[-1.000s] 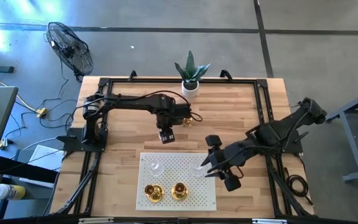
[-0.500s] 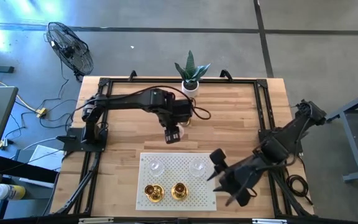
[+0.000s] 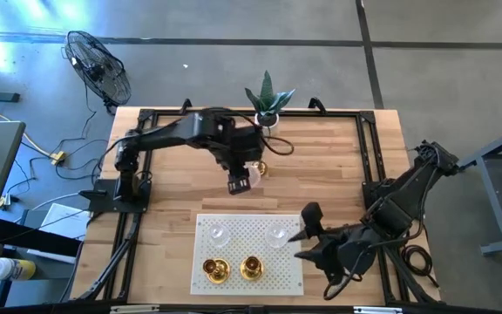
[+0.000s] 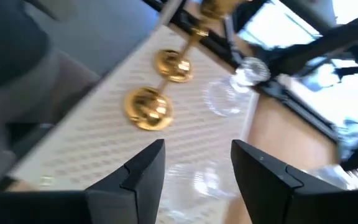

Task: Pick & Place candle stick holders
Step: Put the transparent candle holder on the shelf

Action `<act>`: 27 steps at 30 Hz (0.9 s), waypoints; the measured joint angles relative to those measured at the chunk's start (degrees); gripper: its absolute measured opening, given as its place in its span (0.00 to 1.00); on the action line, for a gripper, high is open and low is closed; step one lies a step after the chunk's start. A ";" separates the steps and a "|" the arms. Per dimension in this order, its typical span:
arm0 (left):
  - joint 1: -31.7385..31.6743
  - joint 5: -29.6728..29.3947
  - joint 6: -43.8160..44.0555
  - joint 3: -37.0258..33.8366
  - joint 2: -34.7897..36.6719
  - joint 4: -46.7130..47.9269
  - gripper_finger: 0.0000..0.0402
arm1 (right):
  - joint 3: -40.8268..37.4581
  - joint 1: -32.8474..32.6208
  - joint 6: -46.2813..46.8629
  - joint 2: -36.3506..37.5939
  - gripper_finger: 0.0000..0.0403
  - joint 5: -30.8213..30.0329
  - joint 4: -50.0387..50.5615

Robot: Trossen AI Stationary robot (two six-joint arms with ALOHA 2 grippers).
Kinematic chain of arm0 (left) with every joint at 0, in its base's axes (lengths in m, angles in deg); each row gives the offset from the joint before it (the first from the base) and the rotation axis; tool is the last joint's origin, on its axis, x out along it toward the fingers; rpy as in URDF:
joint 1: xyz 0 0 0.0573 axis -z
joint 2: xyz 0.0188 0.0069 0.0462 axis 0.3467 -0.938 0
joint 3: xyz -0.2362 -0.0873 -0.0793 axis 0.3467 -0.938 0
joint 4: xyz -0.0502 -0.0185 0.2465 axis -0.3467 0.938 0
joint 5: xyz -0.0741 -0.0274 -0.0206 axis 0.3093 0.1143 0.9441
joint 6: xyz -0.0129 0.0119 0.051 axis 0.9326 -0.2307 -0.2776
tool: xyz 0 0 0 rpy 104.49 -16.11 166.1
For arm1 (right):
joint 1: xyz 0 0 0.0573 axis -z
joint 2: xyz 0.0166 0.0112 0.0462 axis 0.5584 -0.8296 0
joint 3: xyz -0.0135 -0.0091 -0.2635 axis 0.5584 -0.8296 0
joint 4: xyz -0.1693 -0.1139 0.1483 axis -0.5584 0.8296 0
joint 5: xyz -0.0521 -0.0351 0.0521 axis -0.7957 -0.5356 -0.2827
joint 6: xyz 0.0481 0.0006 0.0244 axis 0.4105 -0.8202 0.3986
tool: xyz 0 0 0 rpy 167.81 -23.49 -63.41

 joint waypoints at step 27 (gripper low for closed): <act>-0.01 0.62 -3.30 3.93 3.76 -8.50 0.39 | 0.00 0.23 13.79 0.52 0.44 -31.57 -6.58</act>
